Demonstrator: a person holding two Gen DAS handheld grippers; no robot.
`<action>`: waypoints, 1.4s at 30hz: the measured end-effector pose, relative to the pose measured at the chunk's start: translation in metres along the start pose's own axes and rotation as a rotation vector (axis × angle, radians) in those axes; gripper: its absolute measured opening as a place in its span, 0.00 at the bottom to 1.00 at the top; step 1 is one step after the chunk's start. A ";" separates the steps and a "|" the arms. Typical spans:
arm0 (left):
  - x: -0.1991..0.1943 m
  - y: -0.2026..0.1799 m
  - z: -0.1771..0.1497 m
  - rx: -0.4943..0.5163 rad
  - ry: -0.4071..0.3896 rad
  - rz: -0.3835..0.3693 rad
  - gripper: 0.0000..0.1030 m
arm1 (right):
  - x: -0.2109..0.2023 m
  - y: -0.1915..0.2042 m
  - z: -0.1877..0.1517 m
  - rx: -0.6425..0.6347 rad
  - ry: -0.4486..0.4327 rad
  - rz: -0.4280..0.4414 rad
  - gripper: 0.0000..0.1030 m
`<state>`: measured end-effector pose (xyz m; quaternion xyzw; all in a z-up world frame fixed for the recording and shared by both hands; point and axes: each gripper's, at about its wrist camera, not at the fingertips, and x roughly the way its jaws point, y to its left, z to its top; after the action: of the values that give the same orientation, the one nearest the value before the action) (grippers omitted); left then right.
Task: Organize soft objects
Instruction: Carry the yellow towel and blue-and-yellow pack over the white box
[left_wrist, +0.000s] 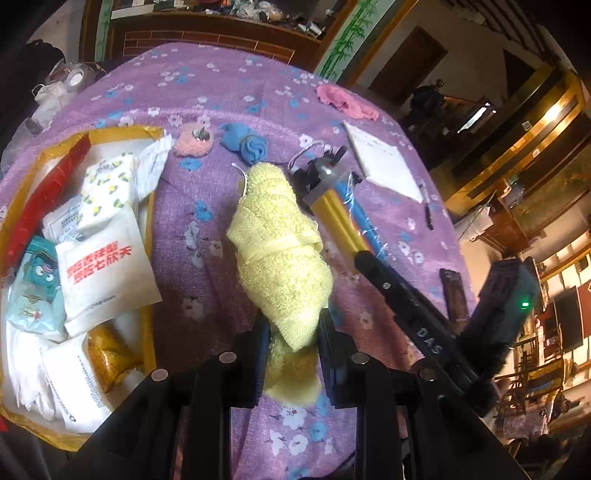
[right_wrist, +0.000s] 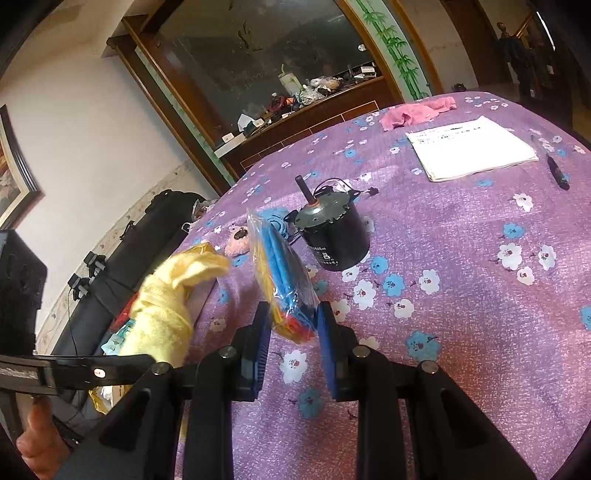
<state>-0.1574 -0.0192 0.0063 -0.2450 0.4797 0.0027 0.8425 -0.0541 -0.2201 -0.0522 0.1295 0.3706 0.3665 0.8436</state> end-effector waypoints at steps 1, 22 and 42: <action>-0.005 0.000 0.000 0.001 -0.009 -0.008 0.24 | 0.000 0.000 0.000 -0.001 0.001 -0.002 0.23; -0.029 -0.002 -0.005 0.003 -0.046 -0.052 0.24 | -0.001 0.003 -0.001 -0.004 0.005 -0.005 0.24; -0.071 0.038 0.000 -0.074 -0.146 -0.013 0.24 | -0.008 0.034 0.009 -0.015 0.034 0.107 0.24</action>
<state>-0.2045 0.0305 0.0485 -0.2780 0.4152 0.0328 0.8656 -0.0694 -0.2021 -0.0252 0.1366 0.3749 0.4161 0.8171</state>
